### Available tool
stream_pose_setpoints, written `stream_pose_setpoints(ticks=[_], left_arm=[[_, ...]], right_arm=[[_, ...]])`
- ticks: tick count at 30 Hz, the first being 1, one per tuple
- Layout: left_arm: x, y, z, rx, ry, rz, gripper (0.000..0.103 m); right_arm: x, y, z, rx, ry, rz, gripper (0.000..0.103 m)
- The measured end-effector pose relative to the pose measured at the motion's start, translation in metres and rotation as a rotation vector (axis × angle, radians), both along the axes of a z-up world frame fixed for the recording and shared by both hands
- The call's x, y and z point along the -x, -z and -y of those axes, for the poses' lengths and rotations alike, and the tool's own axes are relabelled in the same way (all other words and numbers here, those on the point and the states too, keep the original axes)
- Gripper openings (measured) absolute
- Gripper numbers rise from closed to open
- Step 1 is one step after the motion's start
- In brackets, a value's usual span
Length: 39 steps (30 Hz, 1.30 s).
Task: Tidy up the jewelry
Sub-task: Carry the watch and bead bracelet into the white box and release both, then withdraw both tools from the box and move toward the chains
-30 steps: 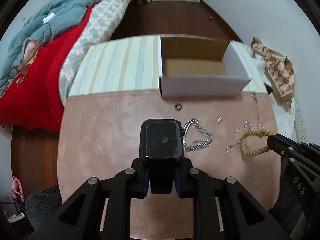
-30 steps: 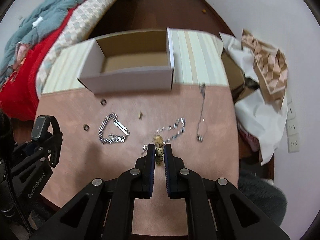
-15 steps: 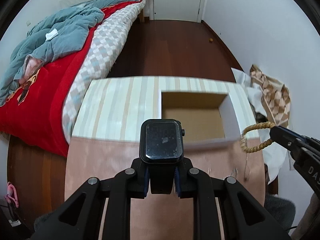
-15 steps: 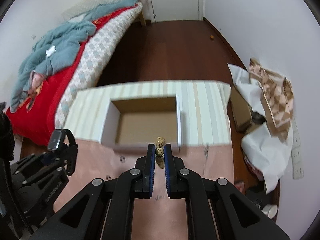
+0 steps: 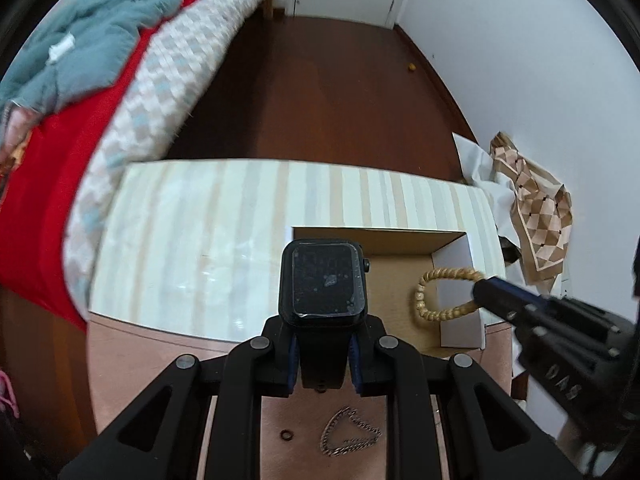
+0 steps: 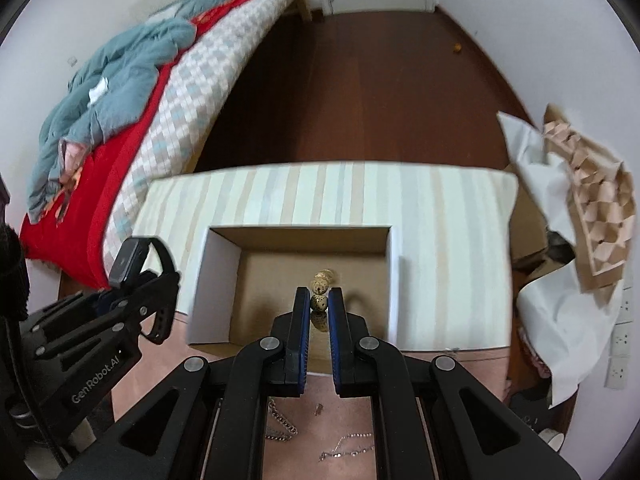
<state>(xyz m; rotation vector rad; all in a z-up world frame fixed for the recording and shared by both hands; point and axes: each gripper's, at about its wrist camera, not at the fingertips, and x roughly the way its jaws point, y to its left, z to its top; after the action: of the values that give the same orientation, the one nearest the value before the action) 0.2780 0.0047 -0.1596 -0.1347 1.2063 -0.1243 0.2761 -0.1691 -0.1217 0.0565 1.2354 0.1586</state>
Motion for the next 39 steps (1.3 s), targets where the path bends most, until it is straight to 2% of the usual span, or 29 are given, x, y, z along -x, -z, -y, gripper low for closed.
stream_pose_setpoints(ticks=[6,9,11,13,14,15,16,18,20,21,22,24,27,33,39], left_arm=[[-0.022,0.020,0.010,0.034,0.019,-0.100,0.022],[-0.026,0.018,0.011,0.029,0.019,-0.100,0.025],[-0.027,0.013,0.009,0.018,0.012,-0.083,0.032],[-0.023,0.004,0.006,-0.002,-0.002,-0.051,0.046],[-0.023,0.001,0.003,-0.011,-0.008,-0.036,0.047],[-0.019,-0.005,0.001,-0.034,-0.018,-0.008,0.052],[-0.016,-0.008,0.000,-0.062,-0.024,0.010,0.063],[-0.010,-0.013,-0.004,-0.112,-0.036,0.043,0.074],[-0.001,-0.017,-0.010,-0.153,-0.046,0.082,0.074],[0.003,-0.017,-0.012,-0.173,-0.053,0.094,0.081],[0.007,-0.017,-0.015,-0.186,-0.061,0.104,0.092],[0.015,-0.014,-0.020,-0.207,-0.069,0.120,0.100],[0.022,-0.011,-0.022,-0.249,-0.076,0.121,0.102],[0.038,-0.016,-0.021,-0.272,-0.081,0.144,0.102],[0.055,-0.037,-0.023,-0.267,-0.093,0.189,0.102]], right_arm=[[-0.010,0.034,0.003,-0.029,-0.016,-0.081,0.010],[-0.008,0.039,0.008,-0.030,-0.007,-0.097,0.013],[-0.006,0.036,0.009,-0.013,-0.001,-0.087,0.025],[-0.003,0.030,0.008,0.010,0.003,-0.073,0.040],[-0.001,0.027,0.008,0.016,0.006,-0.066,0.044],[0.000,0.023,0.007,0.031,0.010,-0.059,0.052],[0.003,0.020,0.006,0.054,0.014,-0.051,0.058],[0.006,0.013,0.005,0.116,0.026,-0.029,0.068],[0.011,0.009,0.005,0.175,0.043,-0.009,0.080],[0.014,0.008,0.006,0.195,0.055,-0.004,0.088],[0.016,0.008,0.006,0.211,0.064,-0.002,0.094],[0.019,0.008,0.008,0.236,0.069,0.003,0.095],[0.027,0.010,0.007,0.250,0.066,0.004,0.098],[0.042,0.008,0.007,0.237,0.072,0.025,0.101],[0.057,-0.005,0.006,0.209,0.074,0.048,0.101]])
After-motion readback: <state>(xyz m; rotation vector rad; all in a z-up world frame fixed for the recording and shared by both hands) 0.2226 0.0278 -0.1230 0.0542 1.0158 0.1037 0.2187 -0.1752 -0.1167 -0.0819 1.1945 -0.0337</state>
